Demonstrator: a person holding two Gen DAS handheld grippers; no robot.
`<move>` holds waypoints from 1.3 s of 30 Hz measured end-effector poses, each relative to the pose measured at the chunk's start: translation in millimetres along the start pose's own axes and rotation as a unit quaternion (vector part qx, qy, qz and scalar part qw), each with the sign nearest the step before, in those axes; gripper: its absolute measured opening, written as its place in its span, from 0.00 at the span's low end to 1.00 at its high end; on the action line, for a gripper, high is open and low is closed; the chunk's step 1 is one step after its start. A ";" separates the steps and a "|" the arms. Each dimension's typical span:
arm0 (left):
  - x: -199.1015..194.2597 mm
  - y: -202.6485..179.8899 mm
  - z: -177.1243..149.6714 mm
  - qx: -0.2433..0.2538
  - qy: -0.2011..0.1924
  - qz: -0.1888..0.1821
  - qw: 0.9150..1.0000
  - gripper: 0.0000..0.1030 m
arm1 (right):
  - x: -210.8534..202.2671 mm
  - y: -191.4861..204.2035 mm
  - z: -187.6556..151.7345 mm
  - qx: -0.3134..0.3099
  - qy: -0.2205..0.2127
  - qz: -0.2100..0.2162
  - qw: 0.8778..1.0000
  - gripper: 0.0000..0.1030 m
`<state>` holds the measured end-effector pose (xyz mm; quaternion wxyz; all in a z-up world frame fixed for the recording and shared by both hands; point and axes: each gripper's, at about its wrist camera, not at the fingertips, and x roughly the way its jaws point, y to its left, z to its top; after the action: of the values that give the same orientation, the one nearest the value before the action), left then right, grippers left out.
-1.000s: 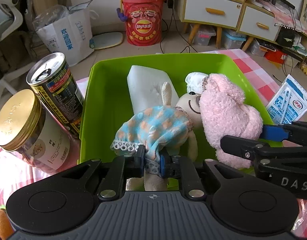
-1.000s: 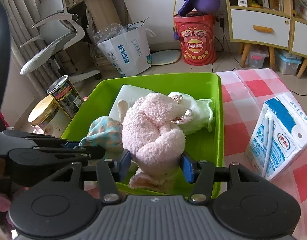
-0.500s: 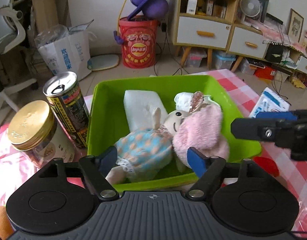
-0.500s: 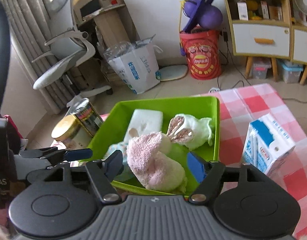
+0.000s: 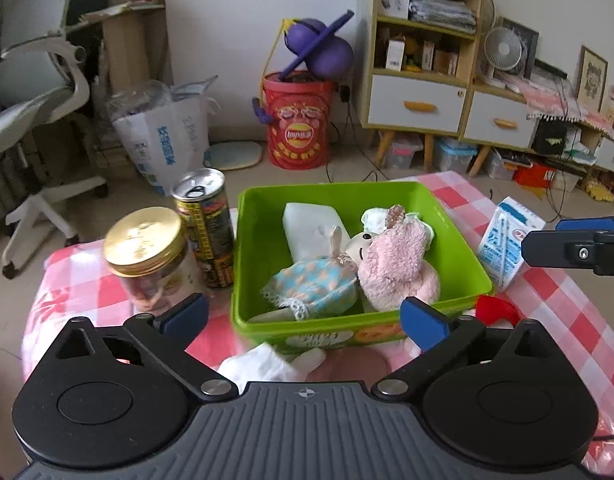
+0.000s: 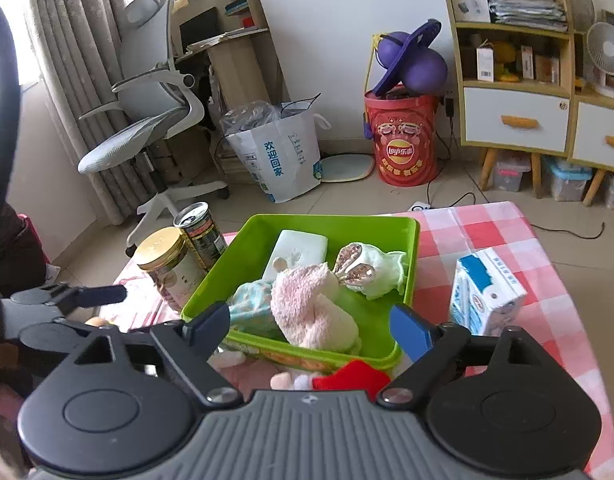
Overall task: Organize soft objects
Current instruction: 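Withdraw both tools and move them toward the white glove and Santa plush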
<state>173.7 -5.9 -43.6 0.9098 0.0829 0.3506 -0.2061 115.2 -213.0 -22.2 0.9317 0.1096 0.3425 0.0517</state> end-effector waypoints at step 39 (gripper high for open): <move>-69.5 59.8 -144.8 -0.052 0.012 0.082 0.995 0.95 | -52.0 -4.5 -131.1 -0.105 0.030 -0.059 0.992 0.63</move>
<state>65.7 112.8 -103.7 0.9224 0.0666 0.3638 -0.1112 -9.4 -204.1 -87.9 0.9287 -0.0111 0.3688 0.0358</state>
